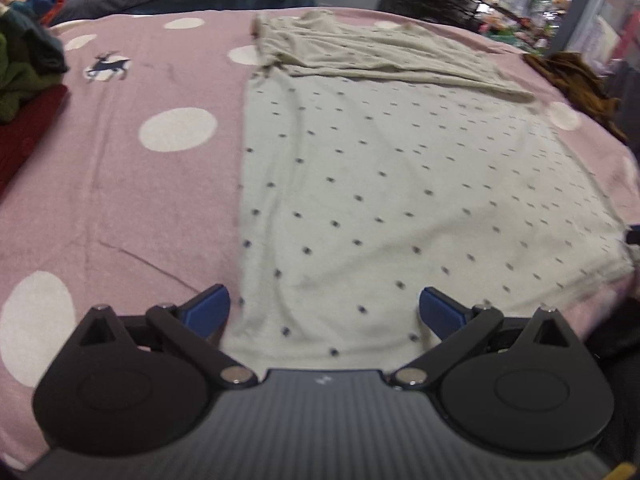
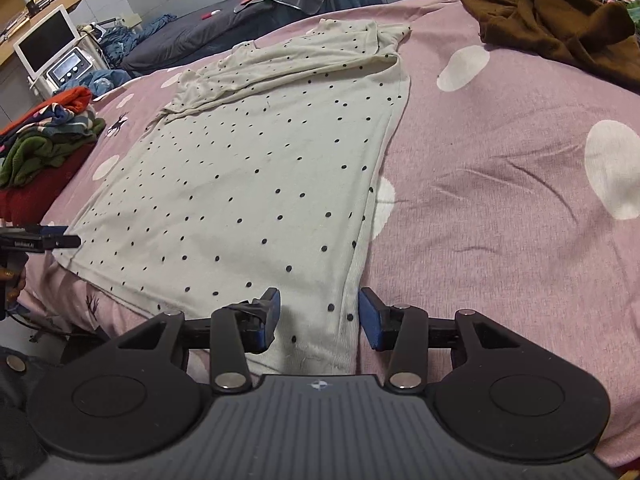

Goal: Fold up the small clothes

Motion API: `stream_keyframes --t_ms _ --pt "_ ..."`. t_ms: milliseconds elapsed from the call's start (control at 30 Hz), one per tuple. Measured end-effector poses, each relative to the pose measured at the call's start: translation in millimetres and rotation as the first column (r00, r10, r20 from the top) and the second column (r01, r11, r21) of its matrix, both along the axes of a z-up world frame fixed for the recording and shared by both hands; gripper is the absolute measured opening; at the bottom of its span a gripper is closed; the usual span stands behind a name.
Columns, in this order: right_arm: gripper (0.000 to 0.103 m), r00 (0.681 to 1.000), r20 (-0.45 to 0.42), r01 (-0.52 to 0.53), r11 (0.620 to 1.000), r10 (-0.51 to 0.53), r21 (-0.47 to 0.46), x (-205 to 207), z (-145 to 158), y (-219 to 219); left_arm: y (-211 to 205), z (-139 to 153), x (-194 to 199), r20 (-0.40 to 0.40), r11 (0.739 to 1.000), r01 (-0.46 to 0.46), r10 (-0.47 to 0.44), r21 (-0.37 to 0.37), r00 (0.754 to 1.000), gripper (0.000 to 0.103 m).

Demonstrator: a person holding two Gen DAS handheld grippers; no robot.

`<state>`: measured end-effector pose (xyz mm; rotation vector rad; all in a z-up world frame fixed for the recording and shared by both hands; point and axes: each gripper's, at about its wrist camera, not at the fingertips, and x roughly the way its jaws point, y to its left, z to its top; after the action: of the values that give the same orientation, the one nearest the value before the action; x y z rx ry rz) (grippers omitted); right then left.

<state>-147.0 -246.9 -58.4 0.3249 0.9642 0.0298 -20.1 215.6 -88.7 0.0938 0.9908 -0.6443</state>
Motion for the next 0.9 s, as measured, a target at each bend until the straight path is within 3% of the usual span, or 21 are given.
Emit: stream_keyframes --t_ms 100,400,467,500,533,633,700,733,900 --pt "0.074 1.0 0.002 0.011 0.999 -0.011 0.033 -5 0 -4 10 1 -3 -0.036 0.999 -0.018 0.017 -0.042 0.999 0.101" --pt "0.074 1.0 -0.007 0.005 0.997 -0.005 0.076 -9 1 -7 26 4 1 -0.09 0.995 -0.077 0.071 -0.062 0.993 0.07" --pt "0.076 1.0 -0.009 0.002 0.996 -0.002 0.092 -10 0 -7 24 5 -1 -0.073 0.996 -0.075 0.071 -0.05 0.995 0.052" --pt "0.076 1.0 -0.01 0.0 0.995 0.001 0.096 -10 0 -7 22 5 -3 -0.057 0.997 -0.07 0.068 -0.036 0.996 0.032" --pt "0.077 1.0 -0.011 -0.002 0.995 0.003 0.097 -10 0 -6 20 4 -5 -0.04 0.997 -0.068 0.067 -0.023 0.997 0.022" --pt "0.076 1.0 -0.016 -0.018 0.993 0.02 0.114 -10 -2 -5 21 0 -7 -0.034 0.995 -0.094 0.093 -0.041 0.995 0.022" --pt "0.055 1.0 -0.024 0.007 0.994 -0.005 0.113 -12 -2 -8 23 1 -6 -0.05 0.993 -0.105 0.102 -0.056 0.993 0.022" --pt "0.052 0.999 -0.038 0.025 0.994 -0.021 0.111 -13 0 -11 24 1 -6 -0.055 0.992 -0.106 0.103 -0.061 0.993 0.023" --pt "0.053 0.994 -0.099 0.049 0.989 -0.035 0.142 -20 -3 -18 27 -2 -2 -0.107 0.984 -0.139 0.127 -0.112 0.986 0.032"
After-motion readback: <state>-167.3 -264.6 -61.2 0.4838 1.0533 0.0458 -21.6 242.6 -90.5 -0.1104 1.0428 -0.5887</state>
